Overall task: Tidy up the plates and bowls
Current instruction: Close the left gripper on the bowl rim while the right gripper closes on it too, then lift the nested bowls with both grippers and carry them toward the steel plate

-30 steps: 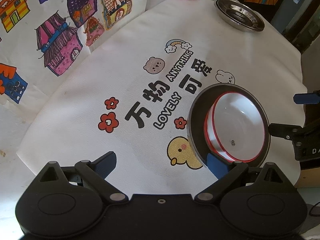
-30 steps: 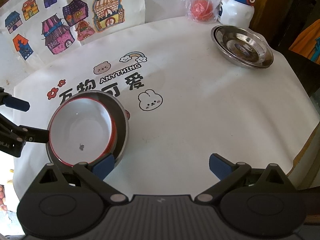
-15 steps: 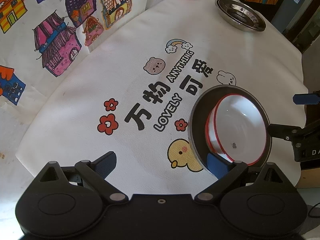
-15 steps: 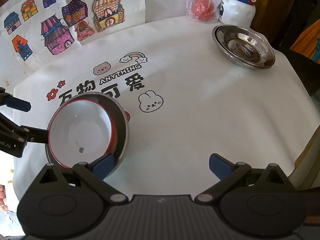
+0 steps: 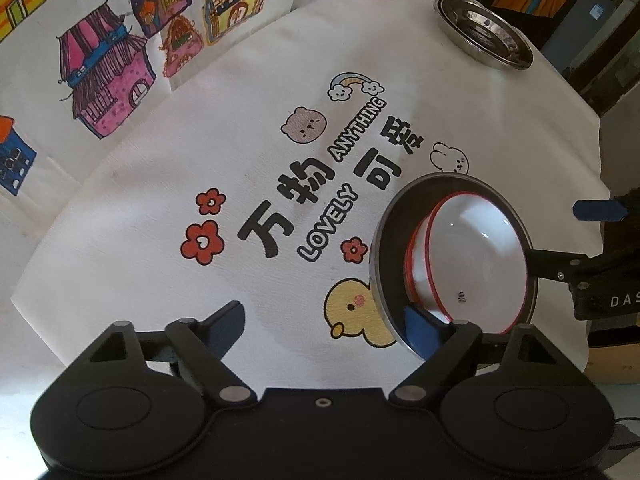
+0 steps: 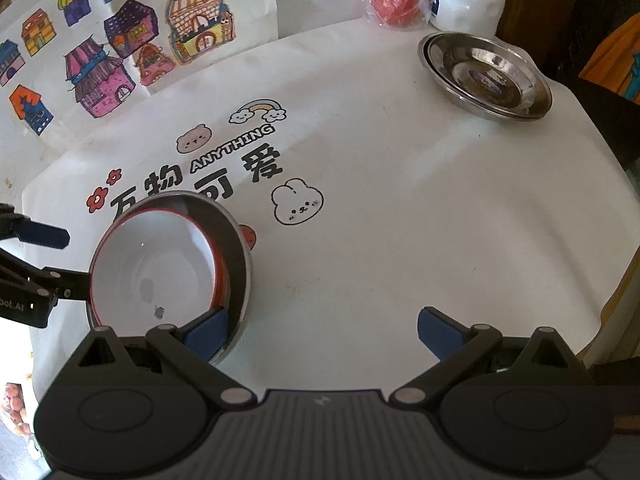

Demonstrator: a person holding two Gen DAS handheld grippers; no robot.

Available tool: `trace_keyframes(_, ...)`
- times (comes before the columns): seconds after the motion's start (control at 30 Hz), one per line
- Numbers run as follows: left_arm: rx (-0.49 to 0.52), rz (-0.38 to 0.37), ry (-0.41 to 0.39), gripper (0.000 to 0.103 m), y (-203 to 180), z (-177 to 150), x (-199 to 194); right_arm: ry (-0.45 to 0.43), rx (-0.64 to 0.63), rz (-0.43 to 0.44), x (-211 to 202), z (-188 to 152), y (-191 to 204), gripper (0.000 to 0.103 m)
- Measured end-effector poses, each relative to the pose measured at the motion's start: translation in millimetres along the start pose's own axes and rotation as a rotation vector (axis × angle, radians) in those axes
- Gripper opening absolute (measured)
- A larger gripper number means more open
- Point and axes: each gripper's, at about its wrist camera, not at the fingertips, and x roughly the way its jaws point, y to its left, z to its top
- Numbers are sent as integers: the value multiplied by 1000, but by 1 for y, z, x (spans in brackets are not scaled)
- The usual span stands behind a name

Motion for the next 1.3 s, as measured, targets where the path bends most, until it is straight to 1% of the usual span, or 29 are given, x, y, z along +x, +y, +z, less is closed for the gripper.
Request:
trace_keyframes(0.1, -13, -19, 4, 79, 1, 2, 1, 11, 16, 19, 3, 2, -1, 94)
trace_keyframes(0.13, -17, -25, 5, 76, 2, 2, 2, 15, 20, 26, 3, 3, -1, 90)
trace_keyframes(0.17, -21, -32, 7, 72, 2, 3, 3, 19, 23, 35, 4, 3, -1, 86)
trace_keyframes(0.2, -26, -42, 8, 70, 2, 3, 4, 25, 25, 44, 5, 4, -1, 83)
trace_keyframes(0.27, -36, -60, 11, 61, 2, 4, 6, 39, 34, 61, 8, 6, 0, 75)
trace_keyframes(0.3, -39, -69, 13, 59, 2, 4, 7, 46, 38, 70, 9, 7, 1, 73)
trace_keyframes(0.37, -47, -88, 18, 51, 1, 5, 8, 51, 50, 87, 11, 8, 2, 65)
trace_keyframes(0.4, -53, -97, 19, 49, 1, 6, 9, 55, 56, 98, 12, 9, 2, 63)
trace_keyframes(0.47, -68, -119, 24, 41, 1, 6, 11, 63, 67, 119, 13, 10, 2, 53)
trace_keyframes(0.5, -76, -129, 26, 39, 2, 6, 12, 68, 74, 131, 14, 11, 2, 51)
trace_keyframes(0.57, -94, -156, 31, 31, 3, 6, 13, 76, 89, 155, 16, 12, 3, 41)
trace_keyframes(0.6, -102, -169, 33, 29, 3, 5, 14, 83, 99, 167, 17, 13, 2, 39)
trace_keyframes(0.67, -113, -186, 36, 21, 3, 5, 16, 94, 116, 187, 19, 14, 1, 34)
trace_keyframes(0.73, -124, -199, 38, 17, 2, 6, 17, 102, 130, 203, 20, 16, 0, 31)
trace_keyframes(0.77, -127, -201, 39, 16, 2, 7, 17, 106, 137, 211, 21, 16, -1, 28)
trace_keyframes(0.83, -137, -210, 39, 13, 3, 7, 18, 113, 142, 223, 22, 17, -1, 27)
trace_keyframes(0.9, -149, -217, 40, 13, 5, 7, 18, 117, 148, 237, 23, 18, -2, 23)
trace_keyframes(1.03, -162, -216, 36, 12, 6, 6, 18, 130, 165, 275, 26, 20, -2, 9)
trace_keyframes(1.17, -172, -210, 34, 11, 5, 6, 17, 134, 153, 270, 26, 21, 1, 9)
trace_keyframes(1.3, -195, -210, 31, 11, 7, 5, 17, 134, 170, 276, 26, 21, 0, 8)
